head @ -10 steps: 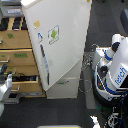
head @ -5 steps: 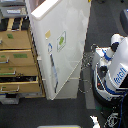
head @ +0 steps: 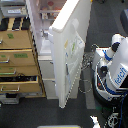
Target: Opening the fridge
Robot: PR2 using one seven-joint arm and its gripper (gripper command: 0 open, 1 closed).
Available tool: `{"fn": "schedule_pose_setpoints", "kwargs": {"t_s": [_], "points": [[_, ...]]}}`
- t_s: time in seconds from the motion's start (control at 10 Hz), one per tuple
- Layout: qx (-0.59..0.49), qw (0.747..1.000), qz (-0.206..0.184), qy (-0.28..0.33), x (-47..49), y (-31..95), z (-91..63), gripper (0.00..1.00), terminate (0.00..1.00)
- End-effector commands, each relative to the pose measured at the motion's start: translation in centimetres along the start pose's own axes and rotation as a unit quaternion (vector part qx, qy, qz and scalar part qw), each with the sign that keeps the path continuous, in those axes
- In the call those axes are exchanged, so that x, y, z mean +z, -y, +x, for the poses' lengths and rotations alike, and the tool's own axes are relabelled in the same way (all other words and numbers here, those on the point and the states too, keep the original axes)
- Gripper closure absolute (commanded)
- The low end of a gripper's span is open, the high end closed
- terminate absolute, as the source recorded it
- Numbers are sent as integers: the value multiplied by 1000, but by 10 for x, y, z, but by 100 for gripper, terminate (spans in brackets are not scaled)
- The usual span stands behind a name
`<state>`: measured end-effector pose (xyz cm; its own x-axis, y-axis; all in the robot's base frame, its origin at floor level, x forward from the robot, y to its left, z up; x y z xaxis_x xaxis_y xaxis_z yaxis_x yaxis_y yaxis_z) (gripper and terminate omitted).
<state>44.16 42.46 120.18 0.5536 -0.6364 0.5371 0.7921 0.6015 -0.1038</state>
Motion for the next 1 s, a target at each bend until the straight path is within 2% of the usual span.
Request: {"fn": "schedule_pose_setpoints", "kwargs": {"t_s": [0.1,0.2,0.3,0.5,0.6,0.7,1.0], "points": [[76,986,-10,-150,-321,-128,226,0,0],[69,985,-2,-156,-335,-117,258,0,0],[43,985,19,-167,-349,-53,375,0,0],[44,979,70,-187,-350,17,480,0,0],[44,978,85,-185,-336,118,586,0,0],[35,980,80,-179,-329,155,612,0,0],[-65,986,59,-141,-276,420,734,0,0]]}}
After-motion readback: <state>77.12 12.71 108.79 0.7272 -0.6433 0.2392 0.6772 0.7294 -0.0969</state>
